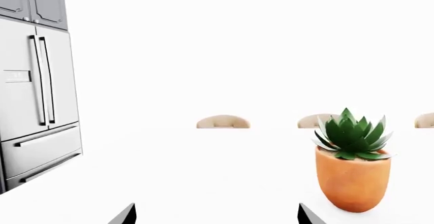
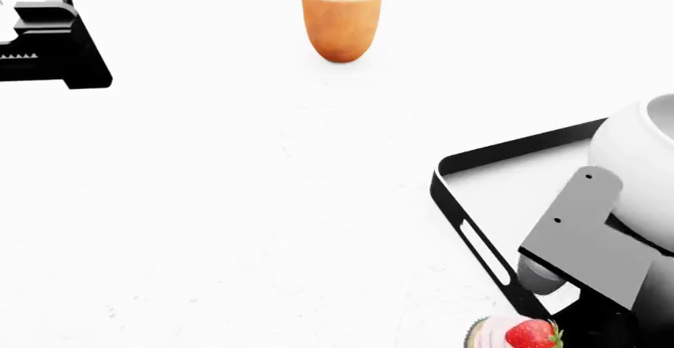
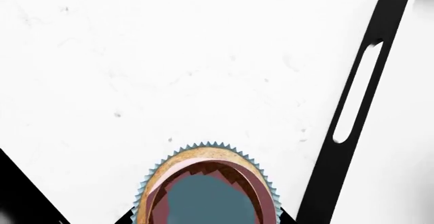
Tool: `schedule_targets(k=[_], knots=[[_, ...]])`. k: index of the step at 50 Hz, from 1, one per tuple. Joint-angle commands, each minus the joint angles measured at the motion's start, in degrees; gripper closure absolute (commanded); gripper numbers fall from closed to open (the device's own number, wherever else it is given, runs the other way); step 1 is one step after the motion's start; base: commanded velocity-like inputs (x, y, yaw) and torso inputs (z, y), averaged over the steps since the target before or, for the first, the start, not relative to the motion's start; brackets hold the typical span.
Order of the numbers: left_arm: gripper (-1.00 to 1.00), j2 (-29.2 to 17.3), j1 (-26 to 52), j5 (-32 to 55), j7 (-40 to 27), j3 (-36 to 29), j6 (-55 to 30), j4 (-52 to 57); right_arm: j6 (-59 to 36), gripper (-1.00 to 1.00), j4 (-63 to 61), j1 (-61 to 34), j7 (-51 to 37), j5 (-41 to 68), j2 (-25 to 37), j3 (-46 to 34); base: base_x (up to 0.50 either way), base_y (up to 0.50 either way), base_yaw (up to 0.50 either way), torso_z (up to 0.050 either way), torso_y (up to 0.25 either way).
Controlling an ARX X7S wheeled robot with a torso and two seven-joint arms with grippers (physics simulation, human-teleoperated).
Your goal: Pick up the bowl with cake and place it on the tray. Pick up the cupcake and place it on the tray.
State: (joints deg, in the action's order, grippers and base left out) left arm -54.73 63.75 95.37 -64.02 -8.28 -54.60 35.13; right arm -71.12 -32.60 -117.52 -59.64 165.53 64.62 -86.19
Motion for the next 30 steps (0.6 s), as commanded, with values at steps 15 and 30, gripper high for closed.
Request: schedule_targets(k=[15, 30], knots=[[-1.00, 0.0, -0.4, -0.4, 0.2, -0.4, 0.3, 0.0, -12.7, 1.00, 21.4, -17.4, -8.6, 14.4, -12.7, -4.9, 0.00, 0.00, 0.00, 0.000, 0.000], [-1.00, -0.1, -0.2, -0.1, 0.0, -0.6, 0.4, 0.1, -16.3, 1.00, 27.1, -17.5, -11.9, 14.4, -8.6, -6.4, 0.00, 0.00, 0.00, 0.000, 0.000]])
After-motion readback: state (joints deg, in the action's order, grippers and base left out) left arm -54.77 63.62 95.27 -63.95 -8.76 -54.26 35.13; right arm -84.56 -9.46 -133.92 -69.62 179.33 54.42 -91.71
